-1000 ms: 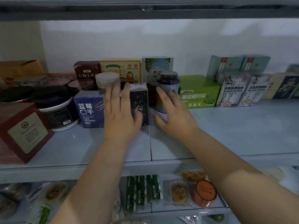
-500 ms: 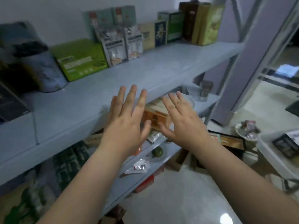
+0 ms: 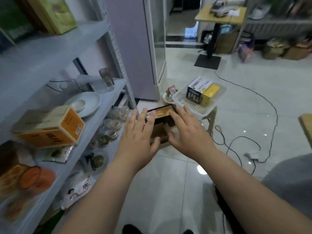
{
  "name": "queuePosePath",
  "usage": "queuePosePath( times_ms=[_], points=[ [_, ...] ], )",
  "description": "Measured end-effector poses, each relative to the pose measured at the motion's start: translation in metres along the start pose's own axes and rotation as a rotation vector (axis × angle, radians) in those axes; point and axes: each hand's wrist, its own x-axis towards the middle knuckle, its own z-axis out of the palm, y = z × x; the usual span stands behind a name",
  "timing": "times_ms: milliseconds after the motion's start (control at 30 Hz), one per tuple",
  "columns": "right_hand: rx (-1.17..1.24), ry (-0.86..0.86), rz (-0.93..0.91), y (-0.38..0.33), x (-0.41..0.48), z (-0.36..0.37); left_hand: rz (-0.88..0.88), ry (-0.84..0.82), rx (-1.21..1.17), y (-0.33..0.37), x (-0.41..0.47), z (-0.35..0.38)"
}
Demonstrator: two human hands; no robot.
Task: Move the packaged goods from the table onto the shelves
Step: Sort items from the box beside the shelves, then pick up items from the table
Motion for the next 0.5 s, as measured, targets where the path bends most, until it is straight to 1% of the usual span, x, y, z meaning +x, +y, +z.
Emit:
queuePosePath(
  times_ms=[167, 333, 500],
  points=[
    [-0.015, 0.032, 0.196, 0.055, -0.028, -0.005, 0.149, -0.083, -0.041, 0.041, 0.047, 0.032],
    [-0.074, 0.009, 0.378, 0.098, -0.046, -0.009, 0.293, -0.163, -0.084, 0.066, 0.100, 0.062],
    [-0.173, -0.018, 0.633, 0.130, -0.074, -0.025, 0.536, -0.247, -0.115, 0.100, 0.150, 0.095]
  ],
)
